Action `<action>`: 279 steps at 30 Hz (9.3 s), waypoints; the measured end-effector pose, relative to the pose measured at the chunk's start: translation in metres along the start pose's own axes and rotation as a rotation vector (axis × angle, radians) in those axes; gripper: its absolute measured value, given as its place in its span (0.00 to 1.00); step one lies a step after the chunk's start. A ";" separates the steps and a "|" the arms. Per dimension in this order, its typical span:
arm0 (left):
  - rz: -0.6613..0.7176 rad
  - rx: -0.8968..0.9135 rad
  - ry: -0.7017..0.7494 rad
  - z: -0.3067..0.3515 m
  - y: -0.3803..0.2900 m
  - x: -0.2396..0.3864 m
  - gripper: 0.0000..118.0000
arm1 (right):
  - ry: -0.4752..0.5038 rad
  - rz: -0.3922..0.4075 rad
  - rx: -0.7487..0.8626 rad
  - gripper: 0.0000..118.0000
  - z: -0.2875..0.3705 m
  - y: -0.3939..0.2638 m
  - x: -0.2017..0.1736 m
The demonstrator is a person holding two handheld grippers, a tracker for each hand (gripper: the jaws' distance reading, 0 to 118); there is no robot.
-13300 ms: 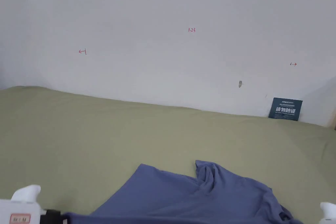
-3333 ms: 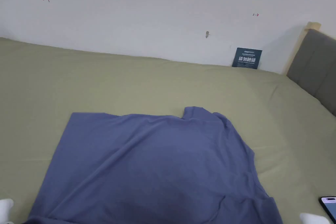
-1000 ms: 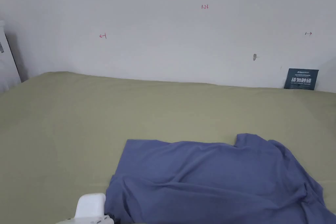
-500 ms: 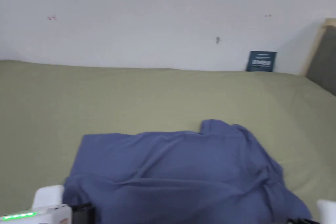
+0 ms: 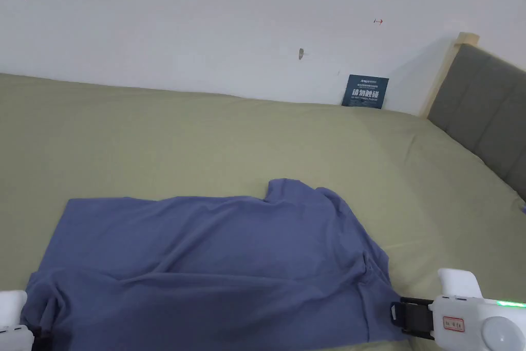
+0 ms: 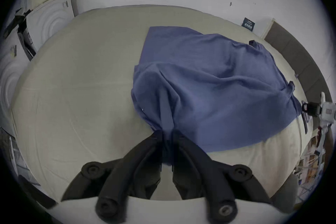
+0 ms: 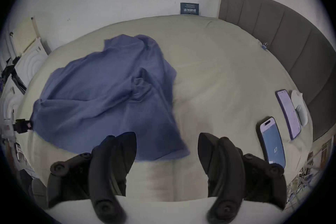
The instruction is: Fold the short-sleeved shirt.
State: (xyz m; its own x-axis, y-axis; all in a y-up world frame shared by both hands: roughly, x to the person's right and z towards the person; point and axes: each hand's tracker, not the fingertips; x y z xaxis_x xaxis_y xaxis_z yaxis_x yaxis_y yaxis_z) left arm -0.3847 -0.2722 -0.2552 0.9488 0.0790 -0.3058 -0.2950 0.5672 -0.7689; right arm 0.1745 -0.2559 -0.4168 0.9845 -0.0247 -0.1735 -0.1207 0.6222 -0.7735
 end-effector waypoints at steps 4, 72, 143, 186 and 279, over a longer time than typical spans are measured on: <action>0.007 -0.012 0.006 0.000 0.003 0.000 0.08 | 0.075 -0.090 -0.101 0.62 -0.024 0.002 0.008; -0.059 0.175 -0.102 0.155 -0.067 0.101 0.00 | 0.047 0.062 0.174 0.01 0.174 -0.087 -0.184; -0.064 -0.121 -0.085 -0.015 0.156 -0.029 0.01 | 0.099 0.273 -0.215 0.00 -0.033 0.168 -0.079; 0.036 -0.048 -0.188 0.146 -0.074 -0.039 0.68 | 0.094 0.062 -0.065 0.67 0.181 -0.074 -0.056; 0.275 -0.236 -0.821 0.031 -0.038 0.117 0.75 | 0.108 -0.084 -0.004 0.06 0.191 -0.125 -0.109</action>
State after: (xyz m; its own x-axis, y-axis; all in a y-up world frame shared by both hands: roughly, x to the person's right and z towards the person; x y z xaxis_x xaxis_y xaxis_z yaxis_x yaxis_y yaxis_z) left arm -0.2591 -0.2592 -0.2442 0.5961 0.8000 -0.0679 -0.4535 0.2657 -0.8507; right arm 0.1065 -0.1813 -0.1847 0.9718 -0.1607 -0.1727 -0.0395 0.6111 -0.7906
